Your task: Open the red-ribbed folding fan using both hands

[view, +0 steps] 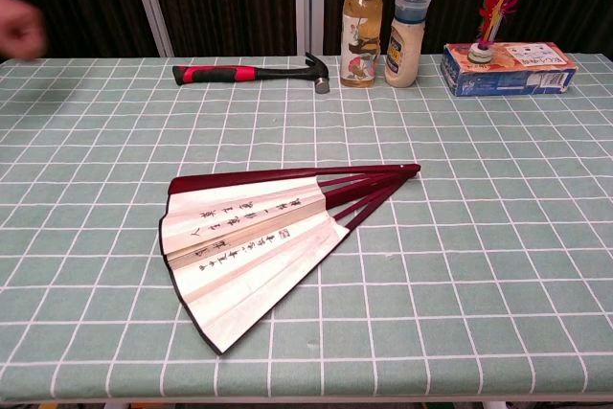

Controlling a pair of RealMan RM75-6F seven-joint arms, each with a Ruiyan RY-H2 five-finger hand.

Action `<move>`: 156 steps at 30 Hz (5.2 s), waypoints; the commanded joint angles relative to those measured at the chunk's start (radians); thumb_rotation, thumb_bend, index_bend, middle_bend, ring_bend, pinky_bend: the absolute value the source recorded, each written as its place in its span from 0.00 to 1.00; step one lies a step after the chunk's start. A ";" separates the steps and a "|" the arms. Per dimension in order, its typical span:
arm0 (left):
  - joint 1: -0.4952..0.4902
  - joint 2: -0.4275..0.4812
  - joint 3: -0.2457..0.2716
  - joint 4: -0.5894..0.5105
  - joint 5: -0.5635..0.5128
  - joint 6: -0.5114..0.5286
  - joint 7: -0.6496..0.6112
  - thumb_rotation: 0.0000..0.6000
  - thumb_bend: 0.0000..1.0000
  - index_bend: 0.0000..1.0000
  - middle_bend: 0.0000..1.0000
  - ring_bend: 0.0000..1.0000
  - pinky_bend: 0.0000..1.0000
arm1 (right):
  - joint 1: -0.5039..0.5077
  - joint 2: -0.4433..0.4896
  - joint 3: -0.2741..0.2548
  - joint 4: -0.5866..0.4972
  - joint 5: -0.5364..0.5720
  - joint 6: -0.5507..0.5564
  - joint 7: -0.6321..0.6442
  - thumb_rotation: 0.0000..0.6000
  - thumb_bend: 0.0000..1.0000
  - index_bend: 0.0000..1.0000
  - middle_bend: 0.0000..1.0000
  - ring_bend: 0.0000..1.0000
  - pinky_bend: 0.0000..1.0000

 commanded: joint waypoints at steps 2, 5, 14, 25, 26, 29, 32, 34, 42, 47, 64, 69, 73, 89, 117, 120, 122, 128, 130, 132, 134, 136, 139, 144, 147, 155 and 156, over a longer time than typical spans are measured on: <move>-0.001 -0.001 0.000 0.001 -0.001 -0.002 -0.001 1.00 0.00 0.22 0.22 0.19 0.11 | 0.002 -0.001 0.000 0.000 0.001 -0.002 -0.002 1.00 0.14 0.02 0.06 0.00 0.00; -0.004 -0.002 0.000 0.000 0.000 -0.004 0.000 1.00 0.00 0.22 0.22 0.19 0.11 | 0.002 -0.001 0.001 0.000 0.001 -0.002 -0.001 1.00 0.14 0.02 0.06 0.00 0.00; -0.040 0.003 -0.008 0.004 0.030 -0.035 -0.023 1.00 0.00 0.23 0.21 0.19 0.11 | -0.002 -0.004 -0.002 0.008 -0.003 0.006 0.012 1.00 0.14 0.02 0.06 0.00 0.00; -0.296 0.031 -0.087 -0.013 0.098 -0.327 -0.276 1.00 0.00 0.29 0.24 0.19 0.11 | 0.033 0.001 0.014 0.033 -0.028 -0.007 0.036 1.00 0.14 0.02 0.06 0.00 0.00; -0.328 0.028 -0.096 -0.009 0.098 -0.365 -0.295 1.00 0.00 0.29 0.24 0.19 0.11 | 0.035 0.002 0.015 0.034 -0.029 -0.006 0.037 1.00 0.14 0.02 0.06 0.00 0.00; -0.434 -0.001 -0.127 0.018 0.090 -0.489 -0.355 1.00 0.01 0.29 0.25 0.19 0.13 | 0.039 0.005 0.017 0.035 -0.032 -0.003 0.040 1.00 0.14 0.02 0.06 0.00 0.00; -0.530 -0.051 -0.160 0.060 0.071 -0.586 -0.404 1.00 0.05 0.30 0.27 0.21 0.15 | 0.038 0.010 0.017 0.035 -0.032 0.001 0.043 1.00 0.14 0.02 0.06 0.00 0.00; -0.589 -0.089 -0.178 0.090 0.055 -0.645 -0.430 1.00 0.08 0.31 0.29 0.23 0.16 | 0.036 0.013 0.017 0.034 -0.030 0.003 0.043 1.00 0.14 0.02 0.06 0.00 0.00; -0.780 -0.213 -0.199 0.194 -0.041 -0.866 -0.430 1.00 0.16 0.32 0.30 0.24 0.17 | 0.030 0.023 0.017 0.032 -0.017 0.008 0.040 1.00 0.14 0.02 0.06 0.00 0.00; -0.866 -0.312 -0.193 0.274 -0.130 -0.957 -0.384 1.00 0.16 0.31 0.31 0.26 0.17 | 0.025 0.029 0.015 0.028 -0.008 0.008 0.038 1.00 0.14 0.02 0.06 0.00 0.00; -1.025 -0.483 -0.147 0.453 -0.422 -0.974 -0.181 1.00 0.22 0.30 0.37 0.35 0.33 | 0.005 0.043 0.013 0.019 0.014 0.016 0.032 1.00 0.14 0.02 0.06 0.00 0.00; -1.055 -0.501 -0.119 0.458 -0.500 -0.965 -0.116 1.00 0.23 0.30 0.39 0.39 0.38 | 0.006 0.040 0.014 0.024 0.018 0.011 0.036 1.00 0.14 0.02 0.06 0.00 0.00; -1.081 -0.519 -0.109 0.466 -0.568 -0.962 -0.085 1.00 0.23 0.30 0.39 0.39 0.39 | 0.005 0.039 0.013 0.028 0.019 0.008 0.039 1.00 0.14 0.02 0.06 0.00 0.00; -1.122 -0.560 -0.067 0.475 -0.640 -0.930 -0.031 1.00 0.26 0.34 0.47 0.44 0.41 | -0.007 0.036 0.016 0.037 0.033 0.012 0.045 1.00 0.14 0.02 0.06 0.00 0.00; -0.990 -0.398 -0.085 0.247 -0.445 -0.727 -0.122 1.00 0.33 0.57 0.72 0.69 0.59 | -0.003 0.035 0.025 0.041 0.010 0.026 0.071 1.00 0.15 0.02 0.07 0.00 0.00; -0.931 -0.317 -0.106 0.154 -0.389 -0.665 -0.197 1.00 0.32 0.58 0.72 0.69 0.59 | 0.016 0.036 0.024 0.039 -0.005 0.004 0.094 1.00 0.15 0.02 0.07 0.00 0.00; -0.899 -0.282 -0.119 0.113 -0.361 -0.628 -0.240 1.00 0.32 0.58 0.72 0.69 0.59 | 0.033 0.040 0.020 0.030 -0.017 -0.020 0.116 1.00 0.15 0.02 0.07 0.00 0.00; -0.807 -0.219 -0.172 0.054 -0.286 -0.493 -0.375 1.00 0.33 0.58 0.72 0.69 0.59 | 0.129 0.061 0.005 -0.034 -0.063 -0.161 0.293 1.00 0.16 0.02 0.07 0.00 0.00; -0.778 -0.211 -0.194 0.042 -0.260 -0.454 -0.444 1.00 0.33 0.58 0.72 0.69 0.59 | 0.175 0.061 0.011 -0.062 -0.068 -0.220 0.388 1.00 0.17 0.03 0.08 0.00 0.00; -0.751 -0.209 -0.206 0.028 -0.230 -0.411 -0.500 1.00 0.34 0.58 0.72 0.69 0.60 | 0.215 0.051 0.019 -0.079 -0.067 -0.267 0.472 1.00 0.20 0.06 0.10 0.00 0.00; -0.723 -0.214 -0.218 0.021 -0.195 -0.361 -0.554 1.00 0.34 0.58 0.72 0.69 0.60 | 0.270 0.044 0.026 -0.089 -0.069 -0.337 0.565 1.00 0.23 0.08 0.12 0.00 0.00; -0.701 -0.219 -0.227 0.019 -0.167 -0.321 -0.598 1.00 0.35 0.58 0.72 0.69 0.60 | 0.321 0.028 0.039 -0.084 -0.064 -0.393 0.639 1.00 0.24 0.09 0.13 0.00 0.00; -0.680 -0.217 -0.235 0.007 -0.135 -0.296 -0.661 1.00 0.34 0.58 0.72 0.69 0.60 | 0.378 -0.014 0.074 -0.066 -0.024 -0.446 0.706 1.00 0.26 0.14 0.16 0.01 0.02; -0.659 -0.210 -0.258 -0.020 -0.095 -0.262 -0.745 1.00 0.34 0.58 0.72 0.69 0.60 | 0.479 -0.078 0.123 -0.036 0.019 -0.547 0.818 1.00 0.29 0.18 0.18 0.02 0.05; -0.653 -0.203 -0.266 -0.039 -0.075 -0.251 -0.769 1.00 0.34 0.58 0.72 0.69 0.60 | 0.531 -0.108 0.140 -0.012 0.026 -0.596 0.866 1.00 0.29 0.18 0.18 0.02 0.05; -0.653 -0.203 -0.284 -0.079 -0.034 -0.230 -0.767 1.00 0.34 0.58 0.72 0.69 0.60 | 0.636 -0.170 0.175 0.000 0.023 -0.658 0.971 1.00 0.29 0.21 0.20 0.02 0.05; -0.654 -0.205 -0.285 -0.082 -0.031 -0.228 -0.761 1.00 0.34 0.58 0.72 0.69 0.60 | 0.644 -0.174 0.176 -0.002 0.022 -0.661 0.981 1.00 0.29 0.21 0.20 0.02 0.05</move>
